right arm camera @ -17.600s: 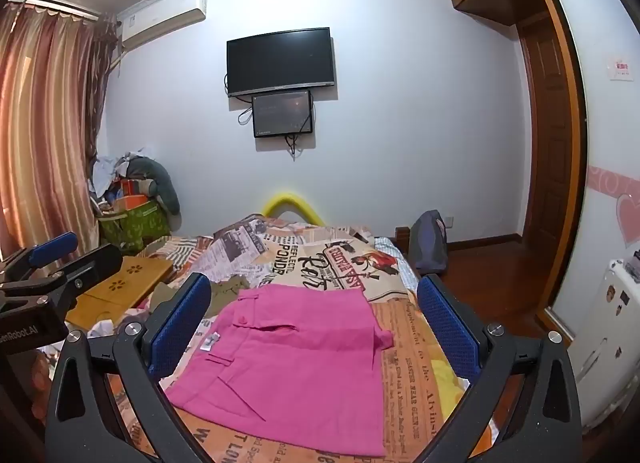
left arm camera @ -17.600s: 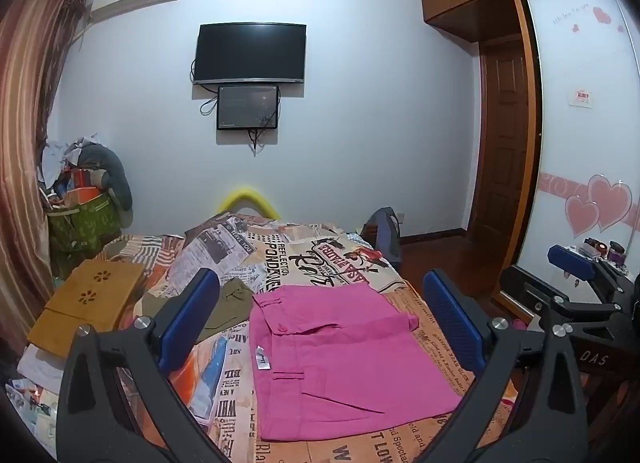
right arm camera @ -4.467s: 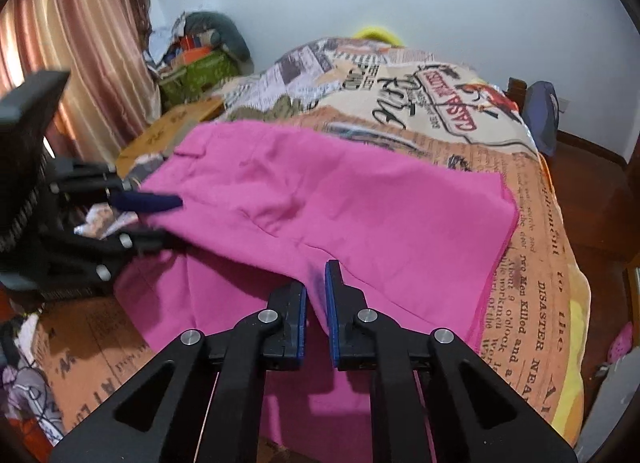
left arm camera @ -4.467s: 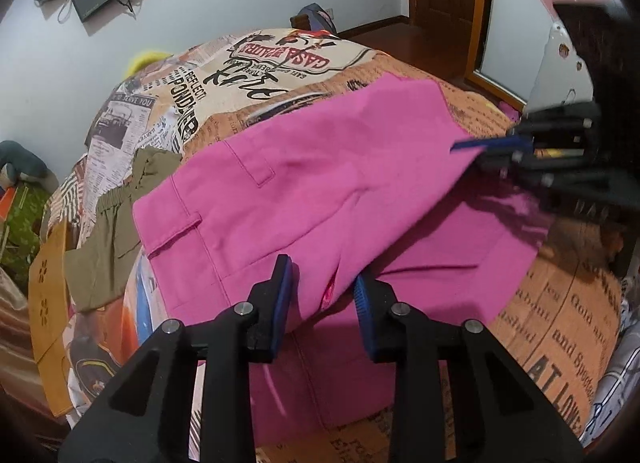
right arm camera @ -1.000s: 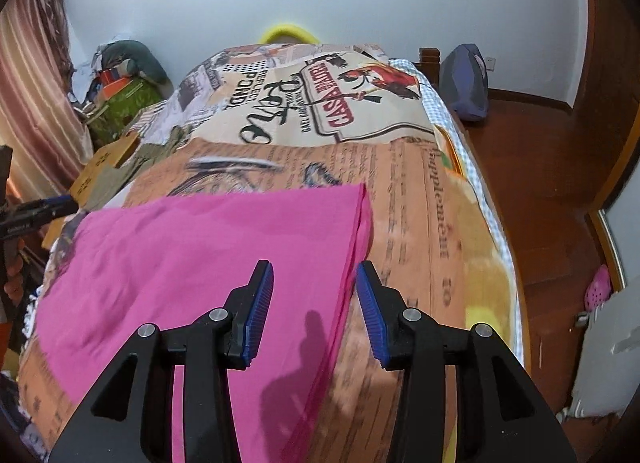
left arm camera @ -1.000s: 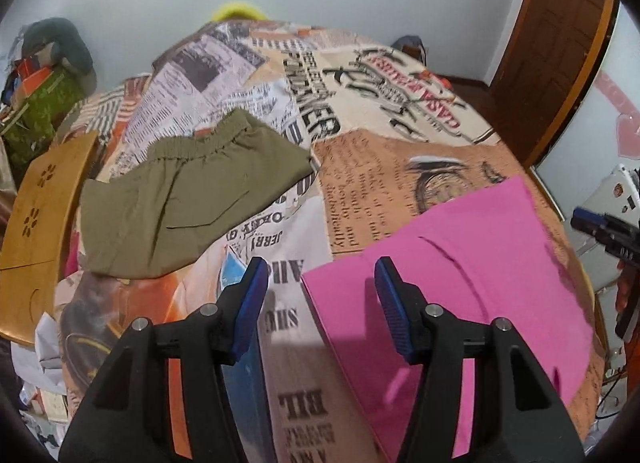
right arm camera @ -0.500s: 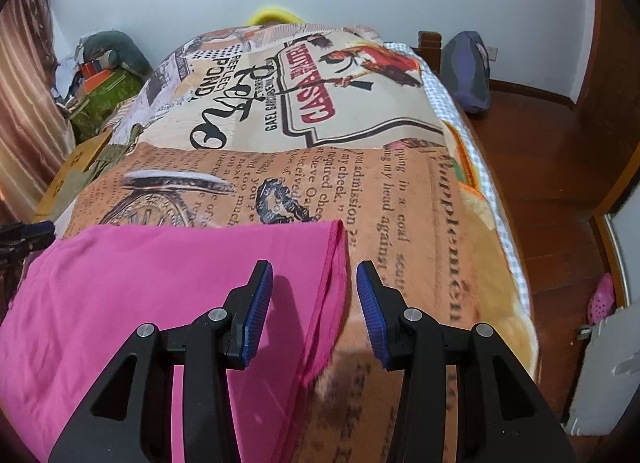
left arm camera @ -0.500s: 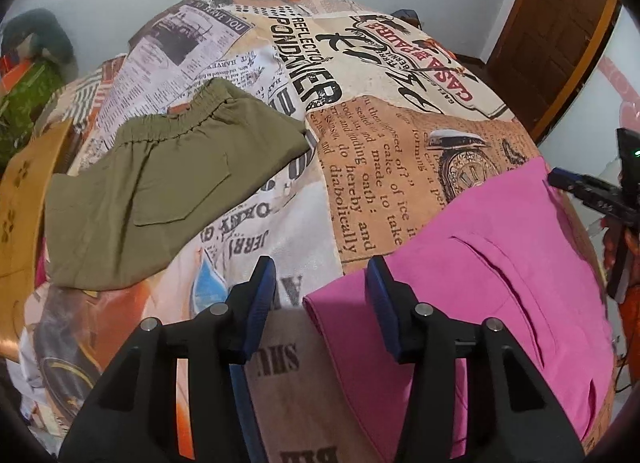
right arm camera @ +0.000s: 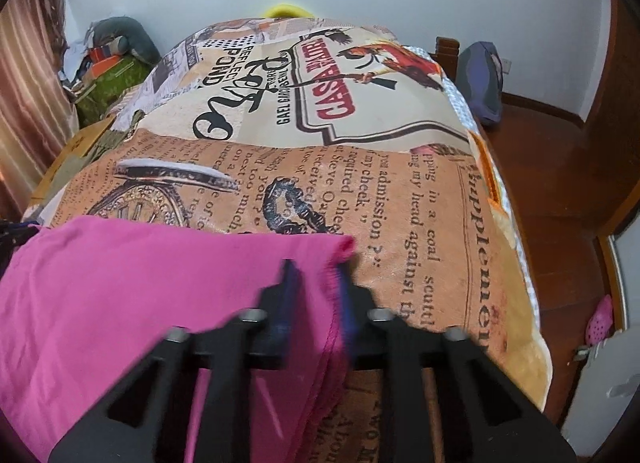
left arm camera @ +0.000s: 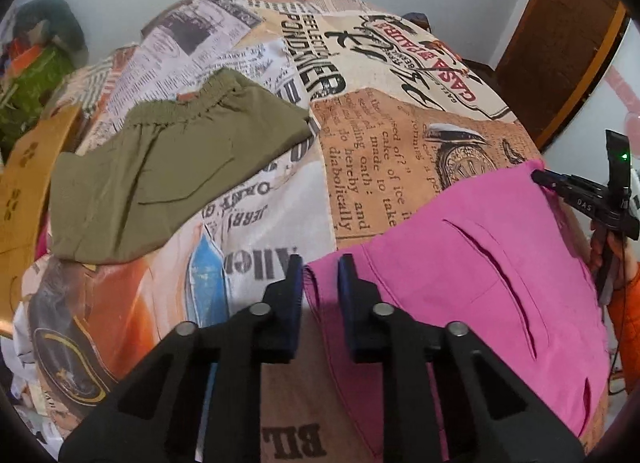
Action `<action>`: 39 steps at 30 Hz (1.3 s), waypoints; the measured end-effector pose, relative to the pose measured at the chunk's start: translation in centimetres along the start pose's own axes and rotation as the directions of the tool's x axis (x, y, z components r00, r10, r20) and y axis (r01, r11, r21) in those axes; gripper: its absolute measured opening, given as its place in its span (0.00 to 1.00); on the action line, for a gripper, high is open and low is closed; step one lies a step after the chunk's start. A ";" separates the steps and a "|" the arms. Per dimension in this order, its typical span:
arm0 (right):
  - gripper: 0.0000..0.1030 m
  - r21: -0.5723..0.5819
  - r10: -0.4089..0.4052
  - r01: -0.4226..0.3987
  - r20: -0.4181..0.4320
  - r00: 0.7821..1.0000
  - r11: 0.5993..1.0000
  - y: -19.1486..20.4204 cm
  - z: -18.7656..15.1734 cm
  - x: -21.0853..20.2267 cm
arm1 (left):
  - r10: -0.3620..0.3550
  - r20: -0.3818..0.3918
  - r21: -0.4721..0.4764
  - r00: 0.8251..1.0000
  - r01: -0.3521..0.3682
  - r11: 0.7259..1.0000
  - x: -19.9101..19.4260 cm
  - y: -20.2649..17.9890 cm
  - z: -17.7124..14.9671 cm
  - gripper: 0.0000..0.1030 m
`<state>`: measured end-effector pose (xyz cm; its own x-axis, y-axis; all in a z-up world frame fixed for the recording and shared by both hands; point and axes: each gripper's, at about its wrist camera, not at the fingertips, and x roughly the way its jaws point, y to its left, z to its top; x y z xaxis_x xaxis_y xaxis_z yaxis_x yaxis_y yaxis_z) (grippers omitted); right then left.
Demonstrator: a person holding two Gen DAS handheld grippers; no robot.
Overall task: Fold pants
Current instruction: 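Fold the trousers' edge over with both grippers and release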
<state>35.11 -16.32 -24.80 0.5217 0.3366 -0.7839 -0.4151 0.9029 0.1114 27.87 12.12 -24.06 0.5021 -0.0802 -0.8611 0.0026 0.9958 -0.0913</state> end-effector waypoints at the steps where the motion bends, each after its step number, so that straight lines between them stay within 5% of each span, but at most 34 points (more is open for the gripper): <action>1: 0.05 -0.004 -0.009 0.009 0.010 1.000 1.000 0.0 0.0 0.0 | 0.004 0.005 0.007 1.000 -0.004 1.000 -0.1 -0.2 0.0 0.13; 9: 0.02 -0.050 -0.105 0.107 0.042 0.994 0.993 0.1 0.3 0.0 | 0.095 0.085 0.051 0.992 -0.100 0.994 -1.6 -0.7 0.4 0.11; 11: 0.02 -0.041 -0.100 0.101 0.020 0.995 0.994 -0.2 0.4 0.6 | 0.147 0.080 0.057 0.986 -0.151 0.987 -1.0 -0.4 0.3 0.11; 14: 0.02 -0.037 -0.091 0.091 0.009 0.996 0.995 -0.1 0.6 0.2 | 0.133 0.026 0.061 0.991 -0.134 0.989 0.1 0.2 0.3 0.13; 20: 0.14 0.006 -0.025 0.025 0.038 0.999 1.000 1.0 1.5 -2.4 | 0.137 0.077 0.065 0.988 -0.142 0.988 -2.7 0.0 1.5 0.20; 23: 0.31 -0.041 0.035 -0.032 0.084 0.996 0.999 3.4 2.1 -4.0 | 0.096 0.115 0.070 0.989 -0.104 0.992 -4.3 -1.0 2.3 0.22; 25: 0.38 -0.089 0.085 -0.076 0.100 0.991 0.993 5.3 2.5 -4.4 | 0.039 0.126 0.080 0.991 -0.049 0.996 -4.9 -2.2 2.7 0.34; 28: 0.39 -0.146 0.129 -0.116 0.080 0.988 0.982 7.8 2.9 -3.3 | -0.021 0.100 0.095 0.995 0.012 0.995 -4.1 -3.9 2.9 0.40; 34: 0.39 -0.130 0.156 -0.166 -0.084 0.984 0.977 8.8 1.7 2.1 | -0.022 -0.020 0.116 1.000 0.024 0.993 0.3 -5.3 1.8 0.40; 39: 0.39 -0.081 0.143 -0.148 -0.071 0.987 0.986 6.6 0.8 2.1 | -0.056 -0.021 0.090 0.998 0.058 0.994 0.4 -4.3 1.4 0.40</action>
<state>34.09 -9.46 -25.26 0.4032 0.4424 -0.8011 -0.5467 0.8184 0.1768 29.31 7.82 -23.33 0.4831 -0.1368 -0.8648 0.1093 0.9894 -0.0954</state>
